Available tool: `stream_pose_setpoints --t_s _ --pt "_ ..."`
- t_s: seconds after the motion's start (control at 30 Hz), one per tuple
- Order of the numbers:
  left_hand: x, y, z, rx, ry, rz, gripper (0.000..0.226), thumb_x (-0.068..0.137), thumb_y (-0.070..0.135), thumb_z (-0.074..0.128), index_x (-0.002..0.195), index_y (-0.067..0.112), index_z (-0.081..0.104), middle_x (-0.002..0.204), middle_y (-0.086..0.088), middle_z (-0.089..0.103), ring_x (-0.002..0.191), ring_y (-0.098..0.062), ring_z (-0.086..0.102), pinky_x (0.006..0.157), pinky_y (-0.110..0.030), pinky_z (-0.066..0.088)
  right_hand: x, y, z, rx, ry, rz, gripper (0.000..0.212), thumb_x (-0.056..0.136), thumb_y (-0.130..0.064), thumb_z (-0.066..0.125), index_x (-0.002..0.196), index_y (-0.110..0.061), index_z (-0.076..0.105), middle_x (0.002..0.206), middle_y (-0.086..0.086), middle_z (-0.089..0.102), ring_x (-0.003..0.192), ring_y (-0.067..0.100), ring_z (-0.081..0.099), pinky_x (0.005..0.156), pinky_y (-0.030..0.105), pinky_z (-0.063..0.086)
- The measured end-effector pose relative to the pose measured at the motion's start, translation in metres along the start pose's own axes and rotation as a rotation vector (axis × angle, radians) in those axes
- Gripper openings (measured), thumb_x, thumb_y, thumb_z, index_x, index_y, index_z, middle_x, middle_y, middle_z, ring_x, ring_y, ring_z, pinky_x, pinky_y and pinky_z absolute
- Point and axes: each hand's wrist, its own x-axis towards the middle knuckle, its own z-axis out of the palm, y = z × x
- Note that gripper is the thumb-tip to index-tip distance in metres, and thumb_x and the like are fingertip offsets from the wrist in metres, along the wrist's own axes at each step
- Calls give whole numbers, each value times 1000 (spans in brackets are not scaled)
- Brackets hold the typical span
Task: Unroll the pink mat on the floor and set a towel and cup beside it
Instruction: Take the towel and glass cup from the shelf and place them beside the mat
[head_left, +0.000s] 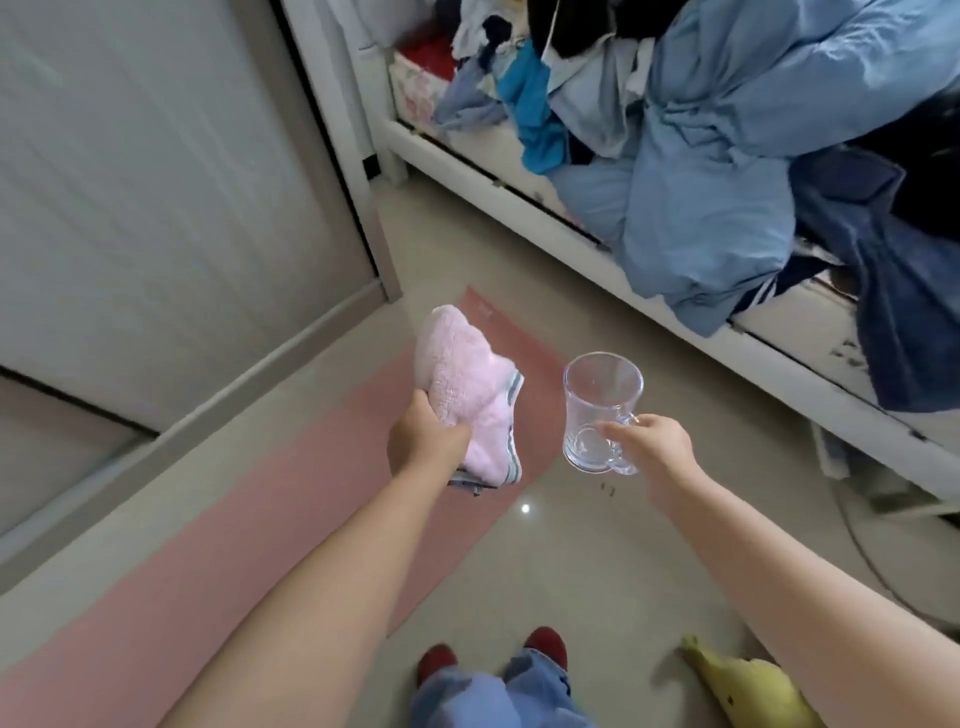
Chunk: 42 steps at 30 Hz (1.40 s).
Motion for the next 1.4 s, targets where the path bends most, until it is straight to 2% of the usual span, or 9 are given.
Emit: stream_pose_setpoints --t_s 0.13,0.4,0.57,0.8,0.93,1.03,1.17,1.27,1.4 --pt "34 48 68 88 -118 83 22 77 20 59 93 16 44 106 -13 62 102 -34 56 71 -29 38 48 19 -49 126 72 107 36 75 -14 69 51 -13 42 56 3 37 50 17 34 47 25 27" --pt "95 105 210 259 -351 188 35 78 25 61 107 10 48 111 -12 62 106 -33 57 73 -30 40 152 88 -107 247 256 359 25 74 -15 65 58 -10 47 56 5 40 47 17 35 45 26 25" --pt "127 97 310 360 -432 242 36 78 21 61 108 8 48 110 -14 62 102 -33 57 70 -28 37 221 172 -105 371 304 477 37 73 -7 67 53 -13 37 60 6 34 55 21 34 55 29 29" --pt "173 51 462 423 -515 278 33 77 19 59 108 11 49 97 -6 58 85 -26 50 68 -26 34 323 300 -73 542 315 480 24 74 -10 70 76 -13 46 87 10 44 84 19 44 70 35 34" --pt "200 25 543 325 -624 298 34 73 18 61 105 11 51 92 -1 54 84 -24 52 69 -27 38 377 366 -58 493 346 414 27 73 -17 73 77 -13 46 81 10 40 77 22 39 71 34 31" --pt "225 6 585 102 -736 275 31 58 24 59 87 19 52 90 -1 61 86 -24 60 74 -31 49 413 405 -54 482 380 332 31 73 -20 73 69 -11 44 71 8 38 74 21 38 71 34 33" --pt "275 -34 639 -123 -850 201 32 55 15 66 86 17 57 85 0 64 74 -15 60 63 -18 52 464 452 -45 429 455 258 32 73 -23 74 62 -14 45 60 5 41 71 21 44 72 37 38" --pt "314 -76 672 148 -735 205 60 67 15 78 118 2 51 113 -16 63 101 -27 61 82 -32 49 493 481 -37 431 469 204 24 74 -24 73 71 -11 53 67 9 46 74 22 44 72 38 37" --pt "332 -109 685 675 -582 395 96 77 29 70 148 10 8 145 -21 33 130 -36 39 102 -38 38 506 500 -33 426 475 194 34 75 -24 72 57 -19 43 61 5 40 74 22 41 73 36 36"
